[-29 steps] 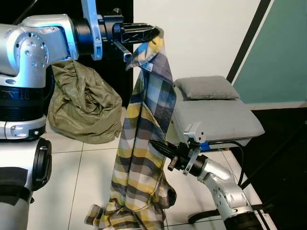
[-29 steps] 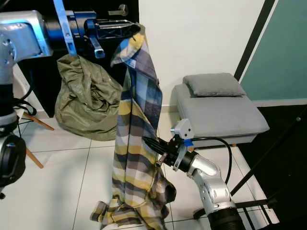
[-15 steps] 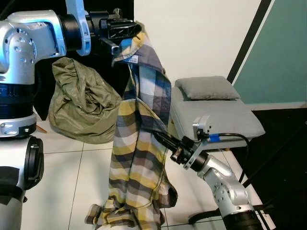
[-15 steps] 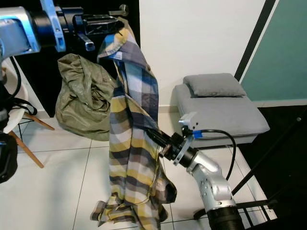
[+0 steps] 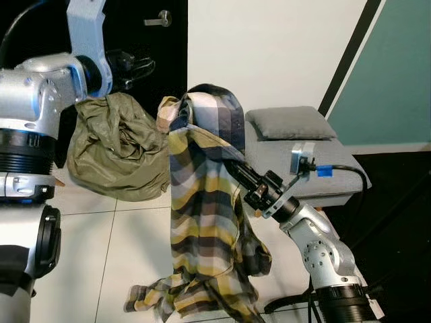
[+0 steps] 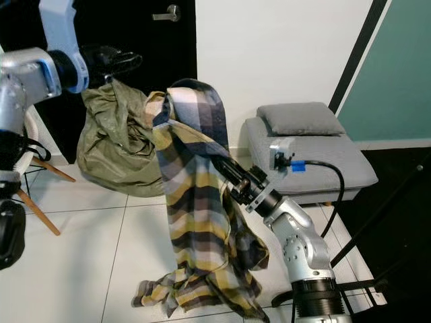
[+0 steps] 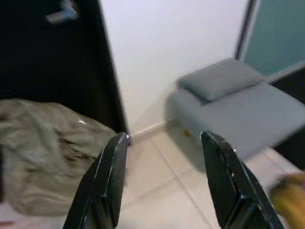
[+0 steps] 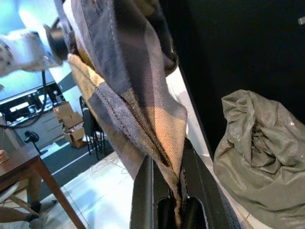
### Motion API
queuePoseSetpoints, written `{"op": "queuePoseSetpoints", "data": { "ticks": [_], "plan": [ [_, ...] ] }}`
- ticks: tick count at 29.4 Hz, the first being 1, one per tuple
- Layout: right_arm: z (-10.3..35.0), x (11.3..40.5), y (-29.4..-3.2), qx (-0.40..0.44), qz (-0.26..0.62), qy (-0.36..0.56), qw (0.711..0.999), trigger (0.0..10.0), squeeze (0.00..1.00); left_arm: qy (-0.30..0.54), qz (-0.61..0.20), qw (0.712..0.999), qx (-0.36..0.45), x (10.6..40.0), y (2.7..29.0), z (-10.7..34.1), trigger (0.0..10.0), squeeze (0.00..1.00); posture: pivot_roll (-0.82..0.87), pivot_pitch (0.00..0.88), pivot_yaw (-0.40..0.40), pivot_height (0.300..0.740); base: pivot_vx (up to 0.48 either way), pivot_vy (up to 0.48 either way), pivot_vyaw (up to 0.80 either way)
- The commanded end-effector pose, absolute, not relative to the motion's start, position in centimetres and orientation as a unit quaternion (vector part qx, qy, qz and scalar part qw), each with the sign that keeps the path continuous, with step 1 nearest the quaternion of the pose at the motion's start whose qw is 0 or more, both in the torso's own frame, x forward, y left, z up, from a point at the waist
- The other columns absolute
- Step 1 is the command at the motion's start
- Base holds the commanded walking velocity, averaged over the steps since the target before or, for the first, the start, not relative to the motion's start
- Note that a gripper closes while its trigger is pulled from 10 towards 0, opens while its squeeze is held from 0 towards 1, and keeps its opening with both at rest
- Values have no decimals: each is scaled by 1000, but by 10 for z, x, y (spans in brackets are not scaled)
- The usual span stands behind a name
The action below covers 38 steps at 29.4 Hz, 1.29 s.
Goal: Hang hanger
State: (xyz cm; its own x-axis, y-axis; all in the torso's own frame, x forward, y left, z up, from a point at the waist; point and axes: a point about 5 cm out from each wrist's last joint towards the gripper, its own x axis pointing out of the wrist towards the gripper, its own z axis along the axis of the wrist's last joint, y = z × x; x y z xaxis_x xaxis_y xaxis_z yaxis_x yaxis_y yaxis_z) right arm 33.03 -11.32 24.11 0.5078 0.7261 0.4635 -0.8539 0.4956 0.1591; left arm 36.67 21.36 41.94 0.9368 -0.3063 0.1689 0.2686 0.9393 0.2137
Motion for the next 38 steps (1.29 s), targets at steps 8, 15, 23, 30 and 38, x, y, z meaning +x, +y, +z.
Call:
{"op": "queuePoseSetpoints", "data": {
  "ticks": [8, 15, 23, 30, 38],
  "plan": [
    [288, 370, -124, 169, 290, -186, 924, 0, 0, -27, -325, 936, 134, 332, 199, 364, 10000, 0, 66, 188, -58, 740, 0, 0, 0],
    [306, 386, -126, 207, 207, -193, 937, 0, 0, 72, -456, 859, 221, 301, 168, 291, 10000, 0, 64, 185, -71, 740, 0, 0, 0],
    [325, 387, -118, 228, 177, -218, 932, 0, 0, 83, -435, 856, 265, 294, 146, 210, 10000, 0, 39, 181, -66, 740, 0, 0, 0],
    [331, 391, -122, 249, 133, -223, 933, 0, 0, 207, -415, 809, 361, 271, 174, 161, 10000, 0, 46, 177, -76, 740, 0, 0, 0],
    [348, 393, -112, 307, 142, -208, 918, 0, 0, 172, -317, 859, 363, 290, 173, 135, 10000, 0, 33, 173, -80, 740, 0, 0, 0]
  ]
}}
